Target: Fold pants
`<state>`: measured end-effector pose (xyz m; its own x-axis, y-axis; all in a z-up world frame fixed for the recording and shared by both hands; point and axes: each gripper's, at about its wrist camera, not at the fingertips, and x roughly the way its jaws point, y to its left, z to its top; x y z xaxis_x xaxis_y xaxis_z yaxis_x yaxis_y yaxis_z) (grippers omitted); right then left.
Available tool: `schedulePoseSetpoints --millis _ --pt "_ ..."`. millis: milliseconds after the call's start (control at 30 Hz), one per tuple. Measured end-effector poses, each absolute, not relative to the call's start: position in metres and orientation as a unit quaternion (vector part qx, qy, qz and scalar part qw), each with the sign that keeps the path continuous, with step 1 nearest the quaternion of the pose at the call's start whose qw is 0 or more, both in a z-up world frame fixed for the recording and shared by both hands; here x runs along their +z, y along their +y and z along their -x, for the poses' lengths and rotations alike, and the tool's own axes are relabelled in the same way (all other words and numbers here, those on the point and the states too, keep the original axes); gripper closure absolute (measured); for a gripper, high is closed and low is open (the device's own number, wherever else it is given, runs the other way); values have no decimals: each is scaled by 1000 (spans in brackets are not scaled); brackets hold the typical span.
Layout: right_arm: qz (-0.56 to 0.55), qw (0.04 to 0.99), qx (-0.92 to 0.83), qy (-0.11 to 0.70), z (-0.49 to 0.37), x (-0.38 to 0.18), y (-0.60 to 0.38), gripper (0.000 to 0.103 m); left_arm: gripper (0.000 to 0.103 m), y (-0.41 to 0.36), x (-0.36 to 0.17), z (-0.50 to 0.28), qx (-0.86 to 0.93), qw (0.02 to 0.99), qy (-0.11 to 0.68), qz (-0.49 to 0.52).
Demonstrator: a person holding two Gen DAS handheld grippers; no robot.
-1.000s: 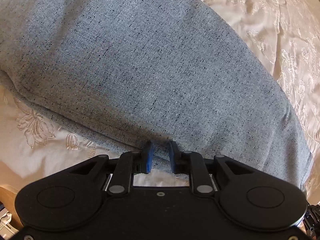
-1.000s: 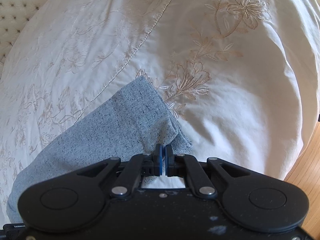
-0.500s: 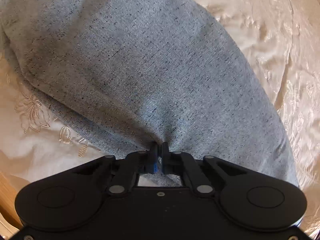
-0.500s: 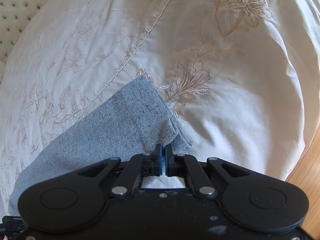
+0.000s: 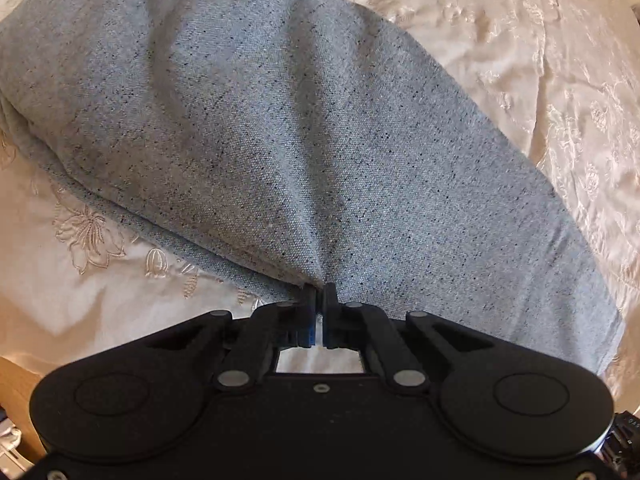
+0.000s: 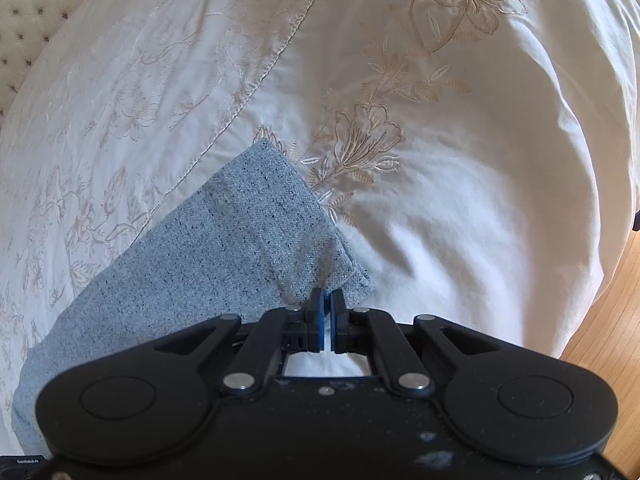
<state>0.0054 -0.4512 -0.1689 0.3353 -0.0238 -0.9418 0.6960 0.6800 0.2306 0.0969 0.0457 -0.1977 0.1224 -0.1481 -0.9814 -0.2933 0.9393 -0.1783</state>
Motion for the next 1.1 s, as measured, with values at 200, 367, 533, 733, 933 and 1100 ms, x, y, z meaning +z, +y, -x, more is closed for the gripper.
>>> schedulePoseSetpoints --millis 200,367,533,733,933,1100 --pt "-320 743 -241 535 -4 -173 -452 99 97 39 -209 -101 48 721 674 152" --pt "-273 753 -263 537 -5 -153 -451 89 87 31 -188 -102 13 723 683 103" --pt "-209 806 -227 506 -28 -127 -434 80 81 27 -155 -98 7 785 618 45" --pt "-176 817 -125 535 -72 -153 -390 80 69 38 -184 -118 31 785 618 36" --pt "-159 779 -155 586 -68 -189 -384 80 61 87 -219 -111 81 737 664 95" --pt "-150 788 -164 575 -67 -173 -376 80 64 105 -179 -100 64 767 633 80"
